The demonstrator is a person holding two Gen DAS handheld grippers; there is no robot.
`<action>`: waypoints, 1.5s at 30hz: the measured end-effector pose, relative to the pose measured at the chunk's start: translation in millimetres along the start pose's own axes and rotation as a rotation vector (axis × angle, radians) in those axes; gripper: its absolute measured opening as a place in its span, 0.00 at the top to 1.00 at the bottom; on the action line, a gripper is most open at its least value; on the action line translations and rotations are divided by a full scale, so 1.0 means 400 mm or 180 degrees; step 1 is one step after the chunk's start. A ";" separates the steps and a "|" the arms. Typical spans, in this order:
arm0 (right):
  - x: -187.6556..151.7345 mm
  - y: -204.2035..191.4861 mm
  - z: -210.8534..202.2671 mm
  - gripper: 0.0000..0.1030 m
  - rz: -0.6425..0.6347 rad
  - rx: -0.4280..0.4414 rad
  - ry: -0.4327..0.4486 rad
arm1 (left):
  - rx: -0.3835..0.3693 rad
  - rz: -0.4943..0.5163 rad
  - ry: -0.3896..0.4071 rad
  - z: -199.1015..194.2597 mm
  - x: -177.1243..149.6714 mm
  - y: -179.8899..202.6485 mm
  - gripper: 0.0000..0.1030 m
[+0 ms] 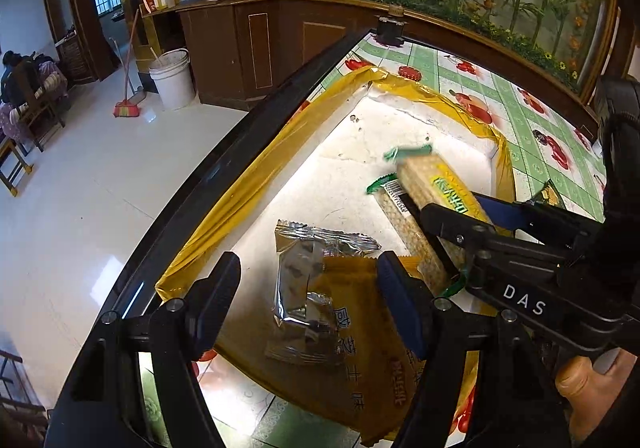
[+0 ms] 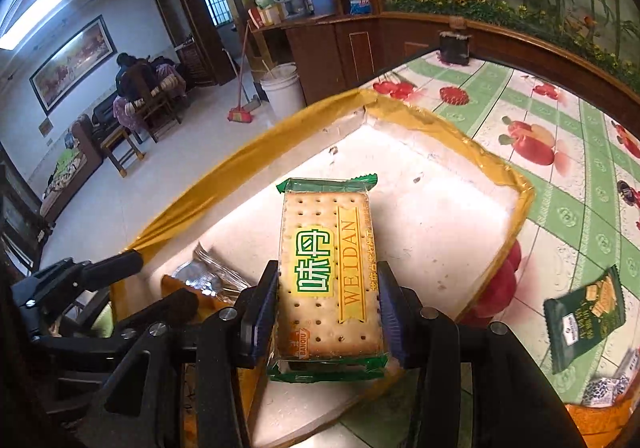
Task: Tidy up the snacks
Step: 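Release the biscuit bag into the tray with the left tool while the right tool drops the WEIDAN pack, then grasp the dark green packet with the right tool while the left tool approaches the white-blue candy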
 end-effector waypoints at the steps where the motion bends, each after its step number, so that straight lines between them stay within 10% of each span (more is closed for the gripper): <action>1: -0.003 0.002 0.000 0.53 0.0017 0.0006 -0.0001 | 0.0001 0.0004 0.0001 -0.002 -0.001 0.001 0.31; 11: -0.039 0.092 -0.173 0.41 0.0274 -0.0080 0.0338 | -0.0172 0.0077 0.0090 -0.049 -0.001 0.067 0.30; 28: -0.393 0.476 -0.368 0.36 0.1256 -0.0718 0.0213 | -0.0526 0.0690 -0.0215 -0.020 -0.092 0.350 0.30; 45: -0.389 0.469 -0.362 0.30 0.1212 -0.0643 0.0260 | -0.0432 0.0907 -0.0482 0.077 -0.140 0.423 0.30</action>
Point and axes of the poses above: each gripper's, at about its wrist camera, not at the fingertips, and z roughly the way its jaws point, y to its right, x to its top, the point moved 8 cm from there along z, roughly the way its jaws point, and after that the axes turned 11 degrees about -x, right-handed, at the moved point
